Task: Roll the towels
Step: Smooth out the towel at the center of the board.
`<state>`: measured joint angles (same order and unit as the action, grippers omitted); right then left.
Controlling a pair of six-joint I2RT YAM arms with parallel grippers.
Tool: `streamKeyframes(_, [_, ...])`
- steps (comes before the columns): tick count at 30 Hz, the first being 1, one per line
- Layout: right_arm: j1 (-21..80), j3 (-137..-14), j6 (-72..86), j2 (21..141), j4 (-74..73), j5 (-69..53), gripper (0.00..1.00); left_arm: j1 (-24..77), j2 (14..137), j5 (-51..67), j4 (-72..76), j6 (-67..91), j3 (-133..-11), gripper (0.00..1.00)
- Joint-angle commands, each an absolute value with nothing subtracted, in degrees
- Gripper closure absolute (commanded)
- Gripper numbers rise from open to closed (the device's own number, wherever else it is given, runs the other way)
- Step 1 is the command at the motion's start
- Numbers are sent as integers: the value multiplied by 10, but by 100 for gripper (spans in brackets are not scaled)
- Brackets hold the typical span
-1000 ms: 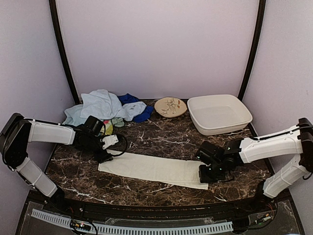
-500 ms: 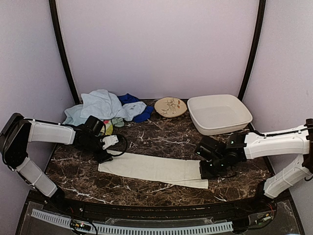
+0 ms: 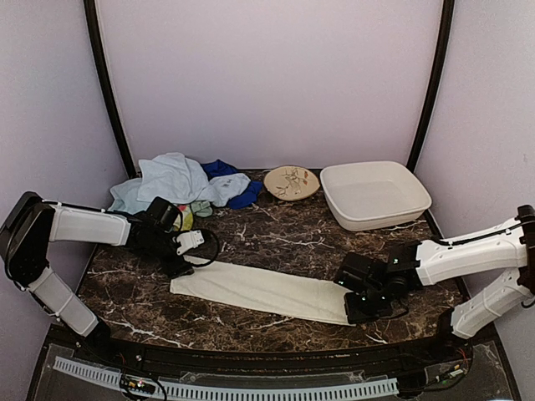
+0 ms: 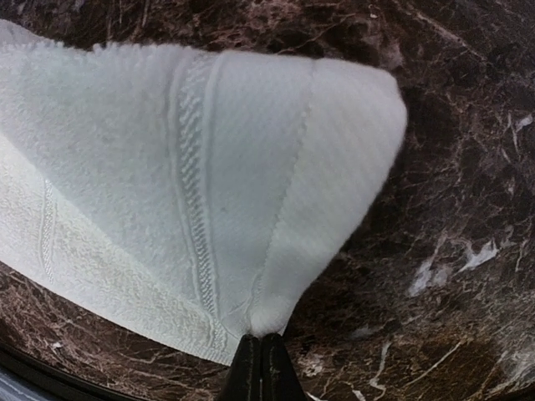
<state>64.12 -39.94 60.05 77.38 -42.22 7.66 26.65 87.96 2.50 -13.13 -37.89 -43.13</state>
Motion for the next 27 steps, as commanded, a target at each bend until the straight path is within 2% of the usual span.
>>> streamKeyframes(1, [647, -396, 599, 814, -406, 74, 100, 268, 887, 13, -162, -381, -438, 29])
streamKeyframes(7, [647, -405, 592, 860, -375, 57, 100, 268, 886, -6, -155, -390, -432, 29])
streamKeyframes(8, [647, -403, 593, 859, -371, 50, 95, 268, 885, -10, -153, -392, -431, 29])
streamKeyframes(9, [647, -401, 593, 852, -369, 44, 79, 268, 884, -11, -152, -393, -431, 29])
streamKeyframes(10, [646, -400, 591, 840, -372, 39, 74, 268, 882, -12, -152, -393, -432, 29])
streamKeyframes(12, [638, -408, 582, 802, -384, 29, 68, 269, 879, -8, -154, -394, -435, 29])
streamKeyframes(15, [597, -430, 548, 736, -390, -10, 64, 270, 877, -4, -155, -395, -437, 29])
streamKeyframes(19, [523, -457, 504, 691, -348, -84, 63, 271, 879, -8, -155, -395, -438, 29])
streamKeyframes(27, [493, -493, 503, 825, -189, -121, 85, 272, 877, -16, -148, -399, -426, 29])
